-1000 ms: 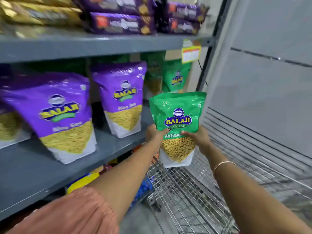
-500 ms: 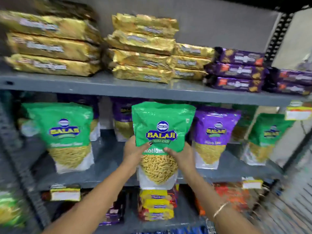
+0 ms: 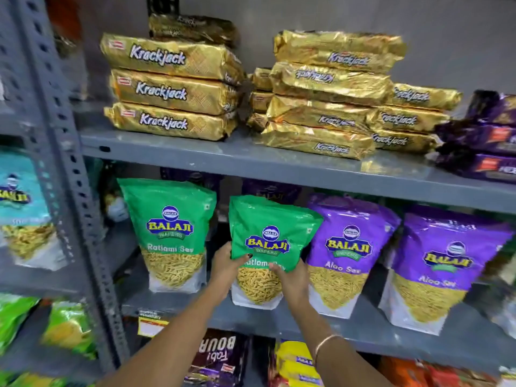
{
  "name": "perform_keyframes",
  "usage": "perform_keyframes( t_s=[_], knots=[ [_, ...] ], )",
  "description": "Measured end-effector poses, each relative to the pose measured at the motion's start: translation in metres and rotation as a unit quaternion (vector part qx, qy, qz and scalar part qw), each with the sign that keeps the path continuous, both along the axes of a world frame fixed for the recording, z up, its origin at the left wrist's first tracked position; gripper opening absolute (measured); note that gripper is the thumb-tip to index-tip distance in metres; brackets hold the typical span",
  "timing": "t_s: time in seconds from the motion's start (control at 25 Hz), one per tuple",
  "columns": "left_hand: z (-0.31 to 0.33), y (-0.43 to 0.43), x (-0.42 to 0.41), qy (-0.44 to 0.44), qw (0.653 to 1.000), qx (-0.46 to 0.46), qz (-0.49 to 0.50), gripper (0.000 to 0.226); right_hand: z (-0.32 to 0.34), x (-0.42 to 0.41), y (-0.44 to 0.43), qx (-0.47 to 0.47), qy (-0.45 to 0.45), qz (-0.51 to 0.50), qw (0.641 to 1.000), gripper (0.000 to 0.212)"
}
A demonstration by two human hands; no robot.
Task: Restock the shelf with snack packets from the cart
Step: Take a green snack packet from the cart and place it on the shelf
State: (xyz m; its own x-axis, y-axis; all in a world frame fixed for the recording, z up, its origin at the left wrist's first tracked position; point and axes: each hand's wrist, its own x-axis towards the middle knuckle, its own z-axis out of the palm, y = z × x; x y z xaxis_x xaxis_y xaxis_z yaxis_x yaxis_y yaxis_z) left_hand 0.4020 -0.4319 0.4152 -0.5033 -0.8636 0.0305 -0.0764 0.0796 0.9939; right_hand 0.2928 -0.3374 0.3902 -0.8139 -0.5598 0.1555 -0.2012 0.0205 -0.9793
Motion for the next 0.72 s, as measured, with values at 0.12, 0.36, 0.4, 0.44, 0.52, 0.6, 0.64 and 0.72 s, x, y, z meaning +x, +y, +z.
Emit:
perform_keyframes(
  t_s=[0.12, 0.36, 0.4, 0.44, 0.52, 0.6, 0.64, 0.72],
  knots=[
    [-0.021, -0.001, 0.002, -0.061, 0.997, 0.014, -0.043, 0.054, -0.027, -0.003, 0.009, 0.079, -0.006, 0.038, 0.996, 0.068],
    [-0.044, -0.001, -0.004, -0.122, 0.988, 0.03, -0.093, 0.063, -0.058, -0.011, 0.004, 0.143, 0.004, 0.07, 0.987, 0.093],
    [-0.047, -0.006, -0.008, -0.123, 0.988, 0.032, -0.091, 0.064, -0.059, -0.013, 0.0, 0.138, 0.0, 0.064, 0.988, 0.093],
    [-0.049, -0.01, -0.011, -0.123, 0.988, 0.033, -0.086, 0.064, -0.059, -0.016, -0.004, 0.141, -0.005, 0.057, 0.988, 0.094],
    [-0.053, -0.016, -0.015, -0.129, 0.989, 0.029, -0.071, 0.064, -0.057, -0.019, -0.008, 0.153, -0.008, 0.058, 0.986, 0.094],
    [-0.058, -0.019, -0.017, -0.139, 0.988, 0.023, -0.061, 0.063, -0.058, -0.021, -0.01, 0.155, -0.006, 0.061, 0.986, 0.091],
    [-0.062, -0.021, -0.017, -0.137, 0.988, 0.025, -0.062, 0.064, -0.057, -0.02, -0.009, 0.152, -0.008, 0.063, 0.986, 0.089],
    [-0.069, -0.022, -0.017, -0.121, 0.99, 0.026, -0.069, 0.072, -0.057, -0.016, -0.007, 0.145, -0.001, 0.055, 0.988, 0.085]
  ],
)
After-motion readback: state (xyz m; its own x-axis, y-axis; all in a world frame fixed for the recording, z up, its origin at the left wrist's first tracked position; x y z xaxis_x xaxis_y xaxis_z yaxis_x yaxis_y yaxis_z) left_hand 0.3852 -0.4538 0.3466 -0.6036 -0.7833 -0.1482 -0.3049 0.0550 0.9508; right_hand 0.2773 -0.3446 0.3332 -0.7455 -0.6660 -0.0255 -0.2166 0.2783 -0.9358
